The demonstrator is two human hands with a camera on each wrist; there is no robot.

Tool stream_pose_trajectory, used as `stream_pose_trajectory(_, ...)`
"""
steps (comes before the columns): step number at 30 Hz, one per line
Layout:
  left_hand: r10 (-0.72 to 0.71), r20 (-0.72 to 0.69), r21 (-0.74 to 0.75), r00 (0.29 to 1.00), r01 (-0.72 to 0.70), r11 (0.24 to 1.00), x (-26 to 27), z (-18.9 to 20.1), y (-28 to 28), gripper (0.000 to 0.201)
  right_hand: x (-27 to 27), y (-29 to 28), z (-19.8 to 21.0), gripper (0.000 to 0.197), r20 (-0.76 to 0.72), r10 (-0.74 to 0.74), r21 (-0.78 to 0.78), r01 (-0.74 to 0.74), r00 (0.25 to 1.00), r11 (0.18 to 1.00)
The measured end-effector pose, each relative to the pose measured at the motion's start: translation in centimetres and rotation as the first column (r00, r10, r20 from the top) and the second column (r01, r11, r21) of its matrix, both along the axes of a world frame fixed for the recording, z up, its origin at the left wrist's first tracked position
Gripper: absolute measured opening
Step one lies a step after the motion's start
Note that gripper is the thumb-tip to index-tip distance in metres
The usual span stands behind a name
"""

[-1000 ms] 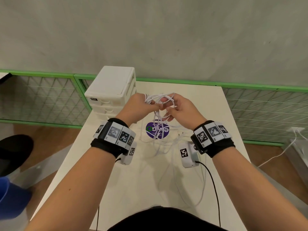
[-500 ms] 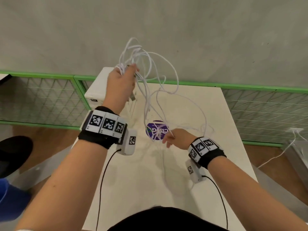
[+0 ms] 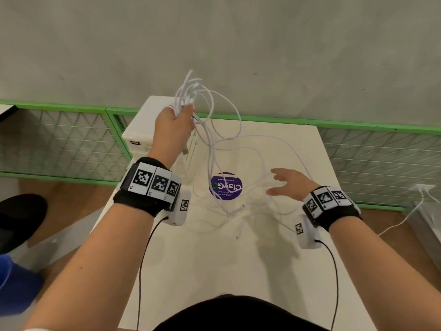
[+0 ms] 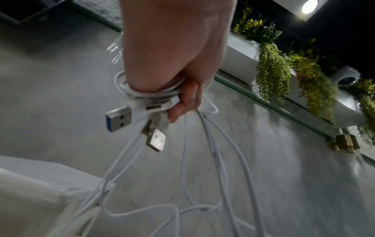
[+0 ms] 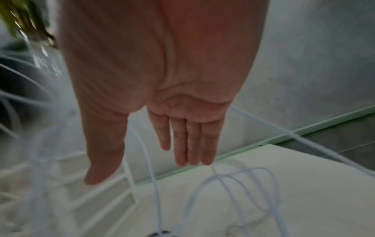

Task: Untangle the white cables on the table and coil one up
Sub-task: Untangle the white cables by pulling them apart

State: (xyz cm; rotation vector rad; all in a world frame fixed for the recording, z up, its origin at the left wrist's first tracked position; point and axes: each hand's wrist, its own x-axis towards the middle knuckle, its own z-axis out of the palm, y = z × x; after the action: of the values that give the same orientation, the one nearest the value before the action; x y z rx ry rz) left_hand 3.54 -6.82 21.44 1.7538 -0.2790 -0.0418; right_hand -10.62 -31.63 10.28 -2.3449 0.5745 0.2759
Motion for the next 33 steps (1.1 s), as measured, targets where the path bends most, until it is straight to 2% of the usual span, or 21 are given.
stream_pose_trajectory(1,-0.028,-0.002,0.025,1.0,0.028,0.999,-0.5,0.0,-0.5,0.023,0.4,1.3,0.5,0.065,0.098,0.008,0.015,-0.01,0.995,1.0)
stream_pose_trajectory(3,-0.059,0.007,0.08,0.998,0.058,0.995,-1.2,0.0,-1.2,0.027,1.1,4.1,1.8,0.039,0.368,-0.008,0.049,-0.011,0.93,0.999)
stream_pose_trajectory(5,-0.085,-0.015,0.062,0.996,0.086,0.994,-1.7,0.0,-1.7,0.028,1.5,6.8,3.3,0.023,0.515,-0.068,0.221,-0.056,0.854,0.974)
stream_pose_trajectory(7,-0.097,-0.061,0.004,0.993,0.097,0.995,-1.9,0.1,-1.9,0.025,2.1,8.6,3.8,0.02,0.485,-0.043,0.341,-0.144,0.873,0.929)
stream_pose_trajectory(10,-0.101,-0.087,-0.023,0.991,0.099,0.995,-2.0,0.2,-1.7,0.026,2.8,9.2,3.4,0.01,0.456,0.103,0.238,-0.232,0.884,0.943)
stream_pose_trajectory(11,-0.099,-0.088,-0.019,0.991,0.098,0.995,-1.9,0.2,-1.5,0.027,2.9,8.9,3.4,0.006,0.466,0.087,0.263,-0.232,0.88,0.937)
stream_pose_trajectory(13,-0.082,-0.094,-0.003,0.992,0.082,0.997,-1.8,0.2,-0.9,0.028,3.0,8.0,3.6,0.012,0.492,-0.005,0.352,-0.194,0.871,0.916)
stream_pose_trajectory(16,-0.076,-0.104,0.017,0.992,0.079,0.997,-1.8,-0.1,-0.2,0.031,2.8,6.4,4.4,0.016,0.559,-0.152,0.409,-0.111,0.815,0.906)
stream_pose_trajectory(19,-0.115,-0.116,0.005,0.986,0.117,0.993,-1.9,-0.6,0.0,0.035,2.8,5.8,5.1,0.021,0.614,-0.156,0.371,-0.108,0.774,0.923)
stream_pose_trajectory(23,-0.181,-0.146,0.006,0.973,0.184,0.983,-2.4,-0.9,-0.5,0.036,2.8,6.6,5.8,0.021,0.623,-0.212,0.46,-0.133,0.753,0.878)
stream_pose_trajectory(25,-0.222,-0.183,-0.043,0.958,0.218,0.975,-2.4,-0.9,-0.5,0.032,2.9,6.5,6.0,0.02,0.624,-0.236,0.441,-0.086,0.745,0.893)
stream_pose_trajectory(28,-0.261,-0.238,-0.025,0.936,0.263,0.965,-2.2,-0.8,-0.1,0.029,2.8,5.6,6.1,0.019,0.628,-0.305,0.442,-0.006,0.716,0.897)
stream_pose_trajectory(33,-0.264,-0.255,-0.011,0.93,0.27,0.963,-2.4,-0.9,0.0,0.028,2.5,6.1,6.2,0.019,0.626,-0.229,0.388,-0.042,0.746,0.921)
